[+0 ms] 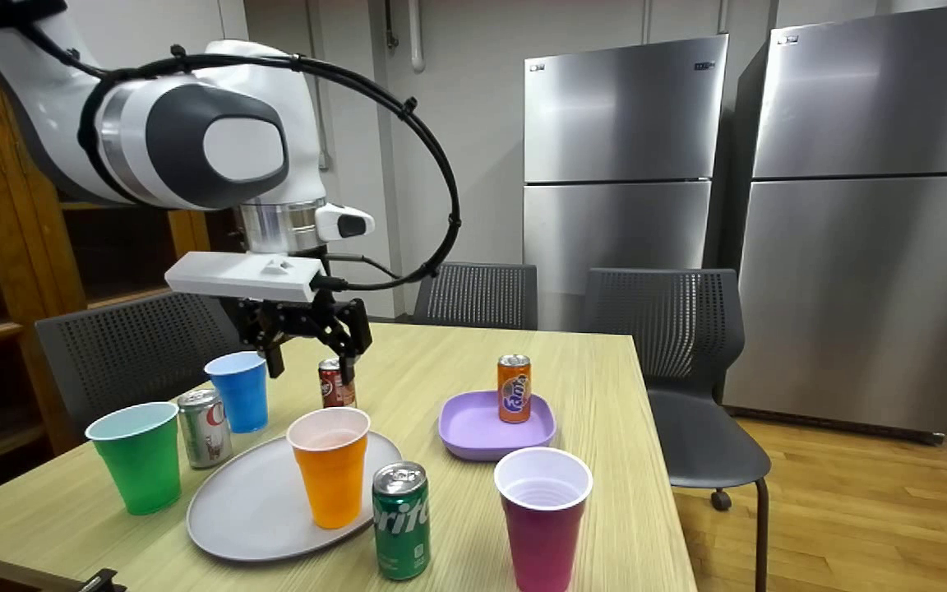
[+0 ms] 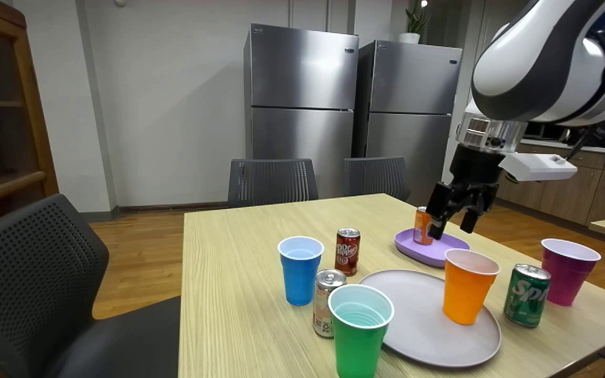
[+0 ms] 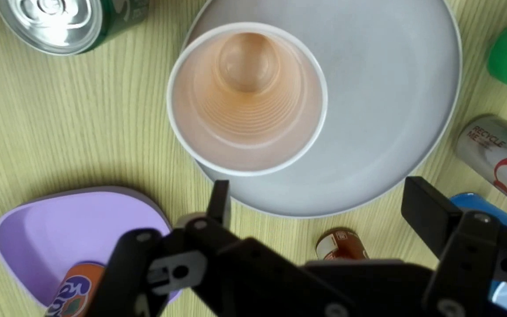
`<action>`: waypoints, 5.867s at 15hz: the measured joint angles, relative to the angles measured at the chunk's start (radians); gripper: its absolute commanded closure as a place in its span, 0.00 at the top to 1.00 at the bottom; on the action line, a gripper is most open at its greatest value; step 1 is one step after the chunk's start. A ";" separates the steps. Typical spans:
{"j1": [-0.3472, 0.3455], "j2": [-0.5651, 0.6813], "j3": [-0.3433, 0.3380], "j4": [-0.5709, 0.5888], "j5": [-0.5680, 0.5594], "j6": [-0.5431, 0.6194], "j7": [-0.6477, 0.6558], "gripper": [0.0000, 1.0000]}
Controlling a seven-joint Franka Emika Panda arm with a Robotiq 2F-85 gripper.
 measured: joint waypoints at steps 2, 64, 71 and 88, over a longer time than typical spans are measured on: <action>0.000 -0.028 -0.011 0.000 0.014 -0.008 -0.012 1.00; -0.225 0.240 -0.146 0.088 -0.226 -0.104 0.009 0.38; -0.225 0.236 -0.139 0.136 -0.205 -0.117 0.008 0.38; -0.225 0.378 -0.070 0.461 -0.062 -0.168 -0.028 0.38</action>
